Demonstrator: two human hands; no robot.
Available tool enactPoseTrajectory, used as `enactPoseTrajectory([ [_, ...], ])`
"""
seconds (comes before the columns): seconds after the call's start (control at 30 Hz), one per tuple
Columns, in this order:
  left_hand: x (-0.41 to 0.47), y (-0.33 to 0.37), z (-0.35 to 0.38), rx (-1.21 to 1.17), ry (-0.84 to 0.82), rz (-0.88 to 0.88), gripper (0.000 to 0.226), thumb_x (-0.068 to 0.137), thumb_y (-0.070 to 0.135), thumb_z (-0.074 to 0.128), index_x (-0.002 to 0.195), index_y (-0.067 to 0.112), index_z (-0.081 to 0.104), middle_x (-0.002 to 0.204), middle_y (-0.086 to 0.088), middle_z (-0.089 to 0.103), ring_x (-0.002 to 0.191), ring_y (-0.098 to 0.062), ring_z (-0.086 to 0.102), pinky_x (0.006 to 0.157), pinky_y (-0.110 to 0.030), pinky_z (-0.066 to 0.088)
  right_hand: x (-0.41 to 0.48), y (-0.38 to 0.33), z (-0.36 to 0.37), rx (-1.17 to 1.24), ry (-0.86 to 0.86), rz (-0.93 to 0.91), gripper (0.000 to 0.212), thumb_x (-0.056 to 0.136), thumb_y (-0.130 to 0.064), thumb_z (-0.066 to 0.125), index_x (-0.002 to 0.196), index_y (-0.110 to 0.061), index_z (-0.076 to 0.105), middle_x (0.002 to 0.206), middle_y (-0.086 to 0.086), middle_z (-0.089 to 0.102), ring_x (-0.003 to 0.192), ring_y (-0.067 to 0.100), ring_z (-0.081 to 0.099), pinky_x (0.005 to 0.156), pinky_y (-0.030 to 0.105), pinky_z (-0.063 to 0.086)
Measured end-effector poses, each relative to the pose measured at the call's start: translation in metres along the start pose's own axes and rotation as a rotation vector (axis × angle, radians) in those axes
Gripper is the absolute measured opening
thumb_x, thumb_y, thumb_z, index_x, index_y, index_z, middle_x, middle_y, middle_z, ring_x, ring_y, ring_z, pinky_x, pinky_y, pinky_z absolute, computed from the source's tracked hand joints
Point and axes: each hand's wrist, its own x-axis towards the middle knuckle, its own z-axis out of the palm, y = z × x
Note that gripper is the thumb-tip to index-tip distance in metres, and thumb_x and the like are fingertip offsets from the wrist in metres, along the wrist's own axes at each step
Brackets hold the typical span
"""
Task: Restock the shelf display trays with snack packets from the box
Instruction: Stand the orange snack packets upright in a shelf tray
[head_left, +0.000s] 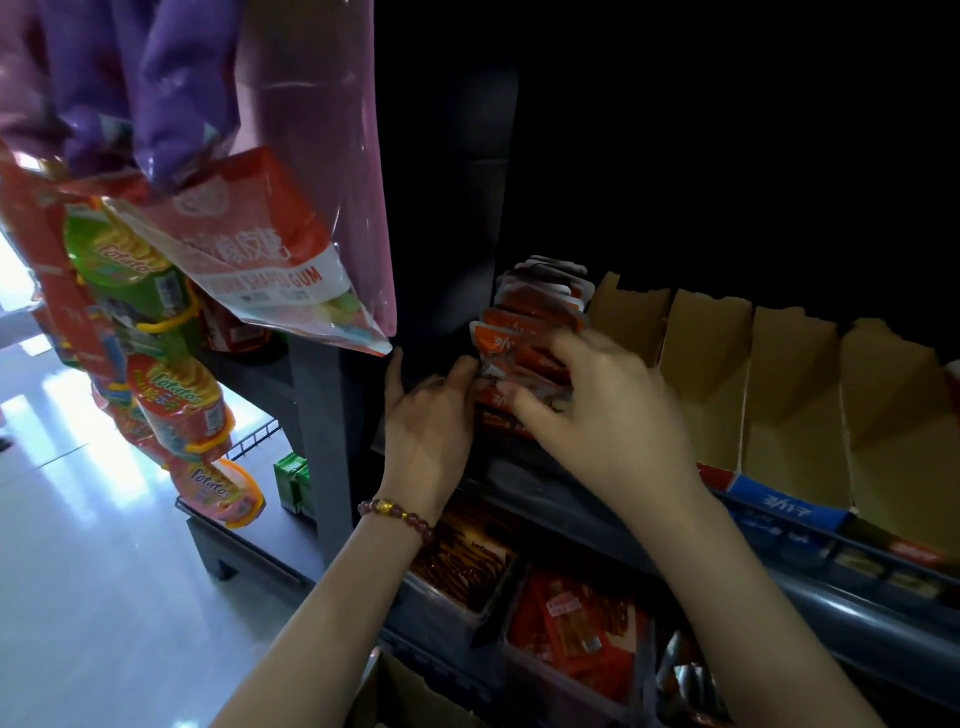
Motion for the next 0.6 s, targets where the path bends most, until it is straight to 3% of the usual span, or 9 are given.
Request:
enactPoseTrajectory([
  [0.07,0.002,-0.001,0.000,0.033,0.007,0.020,0.049,0.087,0.026,0.018,0.106,0.016,0.062,0.062,0.002,0.064,0.066,-0.021,0.063,0.116,-0.046,0.012,0.000,-0.004,-0.004,-0.079,0.032,0.018,0.041,0.084,-0.057,0.055,0.106,-0.022,0.062,0.095,-0.004,0.062,0.078,0.021,0.062,0.057,0.029,0.046],
  [0.2,0.005,-0.002,0.000,0.052,-0.005,0.012,0.040,0.089,0.019,0.029,0.109,0.015,0.063,0.056,0.002,0.058,0.062,-0.021,0.060,0.116,-0.049,0.015,0.004,-0.011,-0.009,-0.202,0.036,0.001,0.030,0.091,-0.041,0.056,0.109,-0.017,0.057,0.098,0.002,0.063,0.082,0.028,0.064,0.056,0.027,0.033],
  [0.33,0.009,-0.005,0.004,0.027,0.011,0.046,0.046,0.090,0.027,0.024,0.109,0.012,0.064,0.059,0.001,0.063,0.059,-0.019,0.061,0.112,-0.040,0.024,0.007,-0.010,-0.006,-0.224,0.014,-0.037,0.030,0.096,-0.029,0.051,0.125,-0.023,0.047,0.115,-0.001,0.056,0.087,0.026,0.063,0.054,0.027,0.033],
  [0.43,0.010,-0.006,0.005,0.005,-0.009,0.056,0.042,0.090,0.023,0.029,0.108,0.010,0.065,0.062,-0.001,0.064,0.061,-0.021,0.062,0.106,-0.035,0.030,0.007,-0.005,-0.004,-0.228,-0.018,-0.029,0.036,0.098,-0.020,0.049,0.131,-0.025,0.035,0.116,-0.002,0.052,0.085,0.025,0.062,0.051,0.028,0.033],
  [0.53,0.010,-0.004,0.003,-0.004,-0.024,0.054,0.039,0.088,0.016,0.032,0.109,0.008,0.064,0.062,-0.003,0.064,0.063,-0.024,0.062,0.104,-0.037,0.033,0.009,-0.003,-0.003,-0.252,0.022,-0.057,0.035,0.097,-0.019,0.050,0.130,-0.025,0.039,0.113,0.000,0.054,0.080,0.027,0.063,0.050,0.029,0.039],
  [0.6,0.009,-0.002,0.000,0.026,-0.031,0.055,0.038,0.087,0.012,0.034,0.111,0.008,0.063,0.065,-0.004,0.065,0.066,-0.025,0.063,0.105,-0.036,0.031,0.007,-0.001,0.000,-0.228,0.029,-0.108,0.038,0.090,-0.011,0.058,0.125,-0.022,0.047,0.110,0.004,0.055,0.067,0.030,0.062,0.043,0.029,0.042],
])
